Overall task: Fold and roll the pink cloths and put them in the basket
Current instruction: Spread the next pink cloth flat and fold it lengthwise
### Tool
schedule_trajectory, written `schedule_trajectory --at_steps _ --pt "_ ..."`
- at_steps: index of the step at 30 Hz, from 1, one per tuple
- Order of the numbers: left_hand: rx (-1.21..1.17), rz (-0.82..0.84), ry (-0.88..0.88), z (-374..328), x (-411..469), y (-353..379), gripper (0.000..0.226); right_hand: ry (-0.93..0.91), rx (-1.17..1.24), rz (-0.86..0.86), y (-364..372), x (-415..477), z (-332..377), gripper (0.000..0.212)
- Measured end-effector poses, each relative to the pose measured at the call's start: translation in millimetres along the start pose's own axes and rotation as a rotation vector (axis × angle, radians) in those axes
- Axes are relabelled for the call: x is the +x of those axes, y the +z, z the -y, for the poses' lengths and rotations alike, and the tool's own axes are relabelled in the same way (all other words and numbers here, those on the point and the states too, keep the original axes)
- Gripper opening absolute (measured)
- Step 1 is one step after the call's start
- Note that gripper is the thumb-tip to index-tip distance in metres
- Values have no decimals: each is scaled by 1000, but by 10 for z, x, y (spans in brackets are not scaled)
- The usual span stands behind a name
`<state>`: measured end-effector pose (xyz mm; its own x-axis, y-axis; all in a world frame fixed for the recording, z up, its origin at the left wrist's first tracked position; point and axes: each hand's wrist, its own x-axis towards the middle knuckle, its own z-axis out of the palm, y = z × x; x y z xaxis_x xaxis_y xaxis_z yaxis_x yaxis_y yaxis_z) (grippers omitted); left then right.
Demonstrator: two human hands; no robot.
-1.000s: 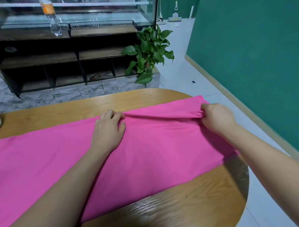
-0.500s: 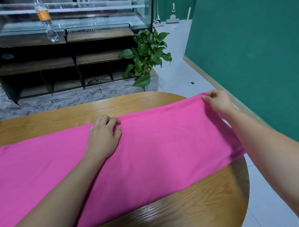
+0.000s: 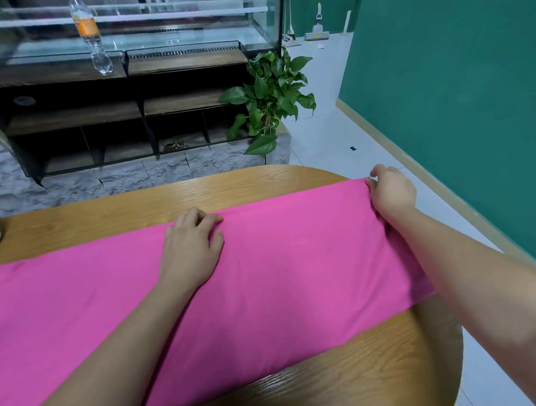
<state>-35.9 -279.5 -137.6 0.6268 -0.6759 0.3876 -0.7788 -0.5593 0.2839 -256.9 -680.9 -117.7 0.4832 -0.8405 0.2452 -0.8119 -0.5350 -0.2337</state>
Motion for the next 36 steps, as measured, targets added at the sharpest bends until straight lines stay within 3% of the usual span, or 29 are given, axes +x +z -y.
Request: schedule_trajectory --at_steps 5,11,14,19,25,36 --pt "4 3 -10 -17 -7 -1 28 -163 18 -97 -156 -303 435 36" --pt "3 6 -9 -21 -11 -9 28 -439 242 132 -229 -1244 1259 48" --pt "-4 5 -9 -16 -11 -12 27 -513 236 281 -109 -1534 1504 62" --pt "-12 5 -4 7 -7 -6 29 -567 133 358 38 -1491 1419 66" --pt "-21 5 -12 14 -3 3 31 -460 83 367 0 -973 817 70" --pt "-10 0 -6 -5 -9 -5 31 -23 -15 317 -230 -466 -229 76"
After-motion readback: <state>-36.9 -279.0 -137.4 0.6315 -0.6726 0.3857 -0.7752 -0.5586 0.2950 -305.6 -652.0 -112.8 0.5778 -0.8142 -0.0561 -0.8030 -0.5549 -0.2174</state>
